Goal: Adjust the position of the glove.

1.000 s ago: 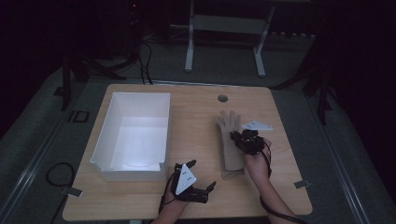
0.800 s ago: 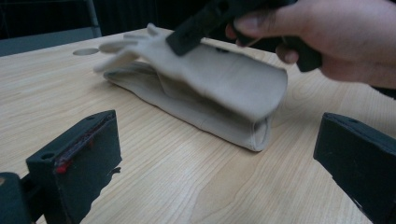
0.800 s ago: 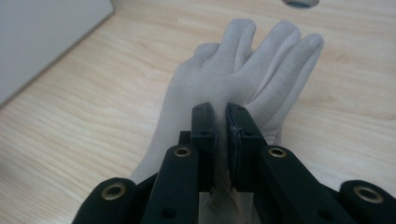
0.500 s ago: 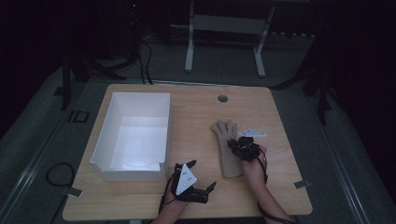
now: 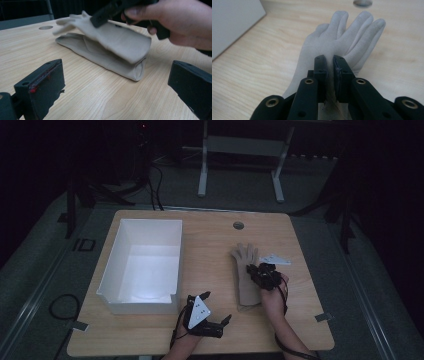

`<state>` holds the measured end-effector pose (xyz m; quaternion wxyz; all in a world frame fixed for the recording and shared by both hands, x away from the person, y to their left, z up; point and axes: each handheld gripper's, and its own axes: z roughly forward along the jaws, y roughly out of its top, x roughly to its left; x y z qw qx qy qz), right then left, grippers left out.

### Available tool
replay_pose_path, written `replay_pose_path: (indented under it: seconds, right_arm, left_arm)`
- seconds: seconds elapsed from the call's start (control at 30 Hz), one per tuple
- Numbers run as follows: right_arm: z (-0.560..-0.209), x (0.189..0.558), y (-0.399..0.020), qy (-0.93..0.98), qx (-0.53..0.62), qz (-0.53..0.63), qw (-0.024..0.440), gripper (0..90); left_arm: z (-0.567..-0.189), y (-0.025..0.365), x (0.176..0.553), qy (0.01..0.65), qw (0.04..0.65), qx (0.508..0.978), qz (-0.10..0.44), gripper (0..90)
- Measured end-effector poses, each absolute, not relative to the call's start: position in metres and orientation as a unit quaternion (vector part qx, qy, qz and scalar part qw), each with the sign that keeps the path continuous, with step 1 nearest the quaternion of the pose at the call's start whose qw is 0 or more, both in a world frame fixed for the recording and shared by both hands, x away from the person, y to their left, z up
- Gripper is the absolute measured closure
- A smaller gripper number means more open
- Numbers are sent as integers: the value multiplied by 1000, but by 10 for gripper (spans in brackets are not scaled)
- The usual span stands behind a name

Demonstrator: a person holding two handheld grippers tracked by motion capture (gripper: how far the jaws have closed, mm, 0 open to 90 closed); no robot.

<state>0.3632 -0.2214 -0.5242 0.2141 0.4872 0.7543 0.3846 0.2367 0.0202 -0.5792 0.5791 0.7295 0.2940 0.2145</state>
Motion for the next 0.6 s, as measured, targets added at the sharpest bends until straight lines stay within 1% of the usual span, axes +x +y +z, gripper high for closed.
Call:
replay_pose_path:
  seconds: [0.2, 0.47, 0.53, 0.57, 0.6]
  right_arm:
    - [-540, 365, -218, 760, 492, 371, 206, 806]
    - [-550, 366, -218, 769, 484, 366, 199, 789]
    - [-550, 367, -219, 770, 484, 367, 194, 740]
    - [-548, 367, -221, 770, 482, 373, 190, 650]
    - [-548, 367, -221, 770, 482, 373, 190, 650]
  left_arm:
    - [-579, 20, 237, 295, 579, 730, 213, 11]
    - [-579, 20, 237, 294, 579, 730, 213, 11]
    - [-579, 20, 238, 296, 582, 729, 208, 11]
    - [-579, 20, 238, 296, 582, 729, 208, 11]
    - [-579, 20, 238, 295, 582, 729, 206, 11]
